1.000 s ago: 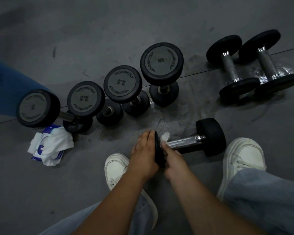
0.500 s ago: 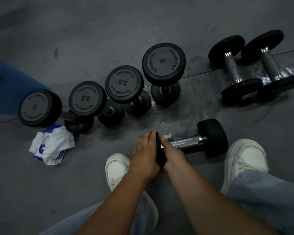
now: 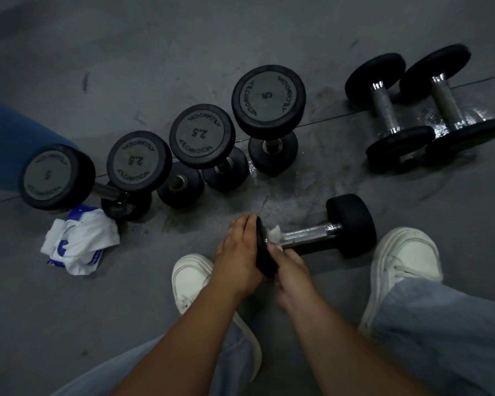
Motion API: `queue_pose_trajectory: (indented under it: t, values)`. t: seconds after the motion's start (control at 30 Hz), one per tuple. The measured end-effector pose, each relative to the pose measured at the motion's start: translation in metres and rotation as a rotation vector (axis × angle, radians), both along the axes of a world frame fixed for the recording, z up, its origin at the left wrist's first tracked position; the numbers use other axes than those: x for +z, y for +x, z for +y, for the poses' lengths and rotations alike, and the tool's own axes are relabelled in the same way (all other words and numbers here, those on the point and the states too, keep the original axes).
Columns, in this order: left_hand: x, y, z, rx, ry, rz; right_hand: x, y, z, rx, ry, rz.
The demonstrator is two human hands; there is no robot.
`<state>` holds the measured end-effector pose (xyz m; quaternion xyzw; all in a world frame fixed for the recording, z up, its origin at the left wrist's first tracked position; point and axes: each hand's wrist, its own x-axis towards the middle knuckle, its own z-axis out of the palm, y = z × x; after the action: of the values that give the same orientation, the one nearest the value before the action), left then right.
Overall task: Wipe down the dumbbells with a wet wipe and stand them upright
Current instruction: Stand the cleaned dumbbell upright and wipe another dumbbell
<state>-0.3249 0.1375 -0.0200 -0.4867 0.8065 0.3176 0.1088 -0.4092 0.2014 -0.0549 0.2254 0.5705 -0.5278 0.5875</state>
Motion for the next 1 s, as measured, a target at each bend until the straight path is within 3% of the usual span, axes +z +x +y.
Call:
queue_pose_trajectory:
  t: [0.13,0.3,0.43,0.6,0.8,1.0]
  values:
    - [0.000,-0.001,-0.004,-0.006,0.012,-0.009,-0.008,-0.009,-0.030,-0.043,0.113,-0.014]
    - [0.005,-0.002,-0.005,-0.001,0.031,-0.016,-0.004,0.000,0.003,0.041,-0.003,0.002]
    - [0.005,-0.003,-0.008,-0.012,0.035,-0.017,-0.011,-0.010,-0.022,0.002,0.070,-0.024]
    - [0.004,-0.002,-0.005,-0.012,0.025,-0.023,-0.002,0.001,-0.001,-0.006,0.005,0.008]
    - [0.003,-0.003,-0.009,-0.015,0.034,-0.020,-0.009,-0.004,-0.037,-0.140,0.129,-0.021]
    - [0.001,-0.003,-0.011,-0.010,0.035,-0.020,-0.005,0.003,-0.013,-0.076,0.036,-0.014]
